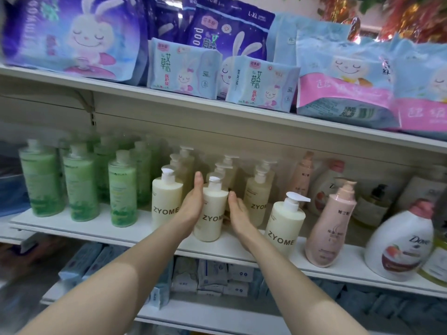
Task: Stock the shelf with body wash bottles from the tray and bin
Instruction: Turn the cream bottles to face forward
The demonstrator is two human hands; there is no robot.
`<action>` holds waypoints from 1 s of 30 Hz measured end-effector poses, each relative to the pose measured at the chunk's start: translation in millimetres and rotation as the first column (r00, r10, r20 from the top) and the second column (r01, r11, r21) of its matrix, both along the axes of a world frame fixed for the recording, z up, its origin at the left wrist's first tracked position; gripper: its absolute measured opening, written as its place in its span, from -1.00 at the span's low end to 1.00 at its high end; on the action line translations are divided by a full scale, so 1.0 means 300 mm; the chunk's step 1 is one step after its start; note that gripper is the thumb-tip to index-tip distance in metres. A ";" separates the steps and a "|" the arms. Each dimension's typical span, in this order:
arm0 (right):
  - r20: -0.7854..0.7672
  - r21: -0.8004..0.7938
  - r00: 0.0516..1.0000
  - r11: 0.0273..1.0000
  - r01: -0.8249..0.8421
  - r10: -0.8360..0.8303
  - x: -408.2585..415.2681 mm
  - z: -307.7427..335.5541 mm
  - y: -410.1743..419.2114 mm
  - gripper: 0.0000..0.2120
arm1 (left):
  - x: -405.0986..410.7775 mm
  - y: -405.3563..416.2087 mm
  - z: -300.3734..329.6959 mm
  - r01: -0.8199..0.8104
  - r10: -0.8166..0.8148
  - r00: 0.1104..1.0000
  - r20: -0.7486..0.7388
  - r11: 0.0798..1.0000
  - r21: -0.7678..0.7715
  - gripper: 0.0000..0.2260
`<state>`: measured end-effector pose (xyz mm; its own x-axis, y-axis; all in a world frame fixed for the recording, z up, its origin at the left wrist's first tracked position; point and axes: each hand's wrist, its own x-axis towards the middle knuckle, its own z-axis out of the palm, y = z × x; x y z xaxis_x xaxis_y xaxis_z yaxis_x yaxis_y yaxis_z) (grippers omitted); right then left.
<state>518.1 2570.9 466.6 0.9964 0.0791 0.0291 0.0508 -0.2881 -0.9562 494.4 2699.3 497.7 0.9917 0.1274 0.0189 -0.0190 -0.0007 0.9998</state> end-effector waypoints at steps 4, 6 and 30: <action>-0.016 0.040 1.000 0.999 0.022 -0.021 0.047 -0.017 0.002 -0.02 | 0.018 -0.002 0.002 0.004 -0.004 1.000 0.002 1.000 -0.026 -0.42; -0.027 0.065 0.999 0.997 0.038 -0.036 0.096 -0.061 0.003 0.08 | 0.040 0.003 -0.005 -0.013 0.012 1.000 -0.015 0.999 -0.041 -0.40; 0.036 -0.043 0.980 0.979 0.199 -0.198 0.180 0.302 0.069 -0.49 | 0.200 0.028 0.291 -0.188 0.173 0.982 0.072 0.896 0.402 -0.60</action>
<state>572.2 2591.6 557.2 0.9911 -0.1184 0.0615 0.0179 -0.3389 -0.9407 554.4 2707.8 584.9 0.9503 0.2780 0.1403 -0.0138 -0.4125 0.9108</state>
